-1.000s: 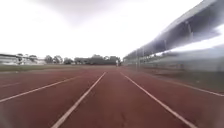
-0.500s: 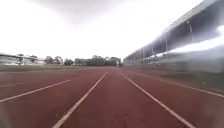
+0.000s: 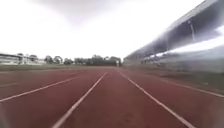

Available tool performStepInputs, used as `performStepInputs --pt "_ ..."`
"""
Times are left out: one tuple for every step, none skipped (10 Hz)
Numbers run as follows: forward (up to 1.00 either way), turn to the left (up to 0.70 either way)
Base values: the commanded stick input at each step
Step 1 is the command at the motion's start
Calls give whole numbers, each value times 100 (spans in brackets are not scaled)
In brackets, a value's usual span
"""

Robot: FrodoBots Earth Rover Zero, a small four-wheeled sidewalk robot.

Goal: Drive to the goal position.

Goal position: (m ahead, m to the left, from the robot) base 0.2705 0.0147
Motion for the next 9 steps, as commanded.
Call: performStepInputs --pt "45 0" --pt "45 0" --pt "45 0" --pt "45 0" --pt "45 0" --pt "45 0" --pt "45 0" --pt "45 0" --pt "45 0"
